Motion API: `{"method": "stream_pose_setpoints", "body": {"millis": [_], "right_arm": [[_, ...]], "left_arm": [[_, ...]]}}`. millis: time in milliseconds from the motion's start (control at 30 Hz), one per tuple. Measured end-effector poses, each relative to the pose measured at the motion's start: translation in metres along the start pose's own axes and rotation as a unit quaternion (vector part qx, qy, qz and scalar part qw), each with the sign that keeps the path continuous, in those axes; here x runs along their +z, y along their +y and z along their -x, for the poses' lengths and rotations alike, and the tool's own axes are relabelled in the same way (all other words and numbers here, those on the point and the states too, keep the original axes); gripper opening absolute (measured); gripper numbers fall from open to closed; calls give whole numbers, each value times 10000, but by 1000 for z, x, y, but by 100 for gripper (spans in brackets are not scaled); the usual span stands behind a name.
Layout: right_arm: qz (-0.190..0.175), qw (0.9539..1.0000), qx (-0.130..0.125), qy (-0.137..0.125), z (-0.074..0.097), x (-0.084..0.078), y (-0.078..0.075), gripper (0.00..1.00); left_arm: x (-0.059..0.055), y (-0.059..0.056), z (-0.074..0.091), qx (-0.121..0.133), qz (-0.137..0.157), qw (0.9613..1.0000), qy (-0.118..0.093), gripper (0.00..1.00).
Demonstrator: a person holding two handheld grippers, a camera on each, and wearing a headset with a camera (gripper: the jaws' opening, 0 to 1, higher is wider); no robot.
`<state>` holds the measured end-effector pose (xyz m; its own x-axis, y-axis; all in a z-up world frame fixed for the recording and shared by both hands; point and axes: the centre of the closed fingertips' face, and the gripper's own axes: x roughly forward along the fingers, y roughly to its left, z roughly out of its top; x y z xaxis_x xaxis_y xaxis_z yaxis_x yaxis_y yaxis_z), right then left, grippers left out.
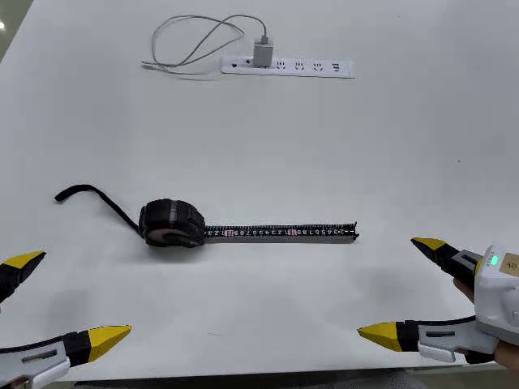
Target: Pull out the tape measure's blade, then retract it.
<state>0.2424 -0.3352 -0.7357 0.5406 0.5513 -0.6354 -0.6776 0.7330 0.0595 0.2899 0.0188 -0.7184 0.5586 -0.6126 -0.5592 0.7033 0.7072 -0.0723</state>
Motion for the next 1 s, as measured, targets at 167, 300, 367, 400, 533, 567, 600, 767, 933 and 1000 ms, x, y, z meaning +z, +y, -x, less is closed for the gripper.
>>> {"method": "stream_pose_setpoints", "body": {"millis": [167, 300, 367, 400, 533, 567, 600, 767, 933, 1000], "right_arm": [[-61, 10000, -31, 29, 1, -4, 2, 99], [-129, 9999, -91, -21, 3, -4, -1, 99], [-143, 9998, -114, -47, 3, -3, -2, 99], [-135, 9998, -110, -49, 2, -3, -1, 99], [-100, 9999, -68, -22, 0, -2, 1, 99], [-105, 9999, -59, -15, 0, -3, 1, 99], [-102, 9999, -49, -8, 0, -3, 2, 99], [-110, 9999, 1, 29, -1, -4, 5, 99], [-103, 9999, 17, 22, -2, -2, 6, 99], [-101, 9999, 26, 18, -3, -1, 7, 99]], "left_arm": [[-3, -1, -1, 25, 29, 10000, 34, 93], [-3, -2, 0, 19, 75, 10000, 28, 93], [-3, -2, 0, 20, 74, 10000, 34, 93], [-3, -2, 0, 21, 73, 10000, 31, 93], [-2, -3, -1, 3, 76, 10000, 15, 93], [-2, -4, -1, -9, 74, 10000, 18, 93], [-2, -4, -1, -16, 79, 10000, 4, 93], [-3, -4, 0, 0, 34, 10000, 35, 93], [-1, -5, -2, 6, 53, 10000, 34, 93], [-1, -5, -2, 12, 66, 10000, 36, 92]]}}
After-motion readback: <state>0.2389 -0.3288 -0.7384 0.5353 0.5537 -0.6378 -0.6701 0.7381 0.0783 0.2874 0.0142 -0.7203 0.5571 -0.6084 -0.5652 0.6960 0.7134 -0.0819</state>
